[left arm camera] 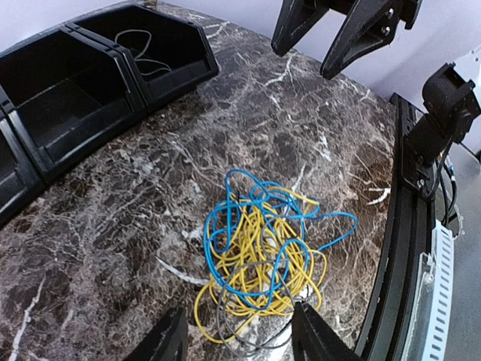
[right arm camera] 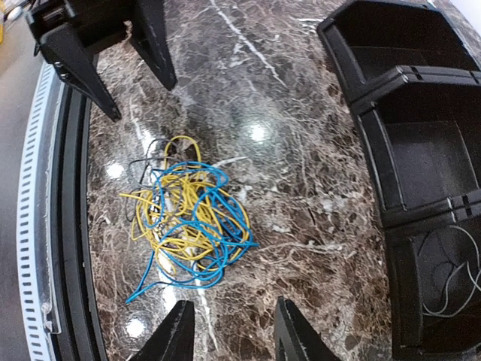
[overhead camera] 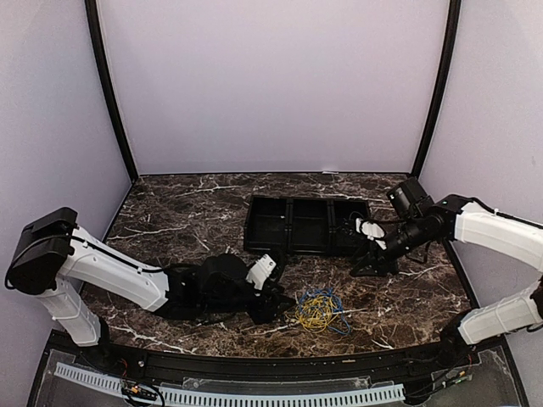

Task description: Untangle the cables

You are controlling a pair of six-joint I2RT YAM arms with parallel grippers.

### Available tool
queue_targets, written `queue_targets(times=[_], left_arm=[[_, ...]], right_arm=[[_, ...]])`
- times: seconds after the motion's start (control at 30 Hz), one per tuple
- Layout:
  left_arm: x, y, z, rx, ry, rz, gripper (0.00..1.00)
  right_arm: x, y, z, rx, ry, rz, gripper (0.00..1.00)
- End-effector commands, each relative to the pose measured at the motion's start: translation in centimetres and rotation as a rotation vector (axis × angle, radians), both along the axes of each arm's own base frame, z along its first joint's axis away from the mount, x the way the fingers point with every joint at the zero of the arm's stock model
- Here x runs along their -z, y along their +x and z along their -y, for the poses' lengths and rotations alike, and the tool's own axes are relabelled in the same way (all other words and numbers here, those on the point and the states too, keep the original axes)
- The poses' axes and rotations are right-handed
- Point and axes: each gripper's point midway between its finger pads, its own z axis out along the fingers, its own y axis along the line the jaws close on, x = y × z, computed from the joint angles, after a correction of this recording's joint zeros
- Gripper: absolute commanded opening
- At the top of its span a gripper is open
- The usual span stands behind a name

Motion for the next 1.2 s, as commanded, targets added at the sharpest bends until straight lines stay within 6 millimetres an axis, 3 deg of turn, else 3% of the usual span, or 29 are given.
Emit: queue_targets(times=[0.0,0.17,0.23,0.43,0.6,1.17], left_arm=[[0.9,-2.4,1.3,0.133,-0.015,-0.061,0.48],[0.9,-4.8,1.5,0.254,-0.102,-0.085,0.38],[1.4,-4.9,1.7,0.257,-0.093,-0.091,0.37],[3.5,-5.3,2.2,0.263,-0.033,-0.046,0.52],[4.9,-5.0,2.7,0.265,0.054,0.026,0.49],[6.1,-3.9,3.1,0.249,0.179,0.178,0.35]], right_arm=[[0.0,-2.6,-1.8,-0.130,0.014,-0.014,0.37],[1.3,-3.9,-2.4,-0.182,0.003,-0.036,0.35],[2.2,-4.0,-2.6,-0.192,0.002,-0.031,0.36],[4.3,-3.8,-3.6,-0.218,0.000,-0.075,0.46],[5.4,-3.7,-3.4,-0.198,-0.014,-0.051,0.51],[6.2,-3.4,-3.1,-0.183,-0.045,-0.052,0.52]])
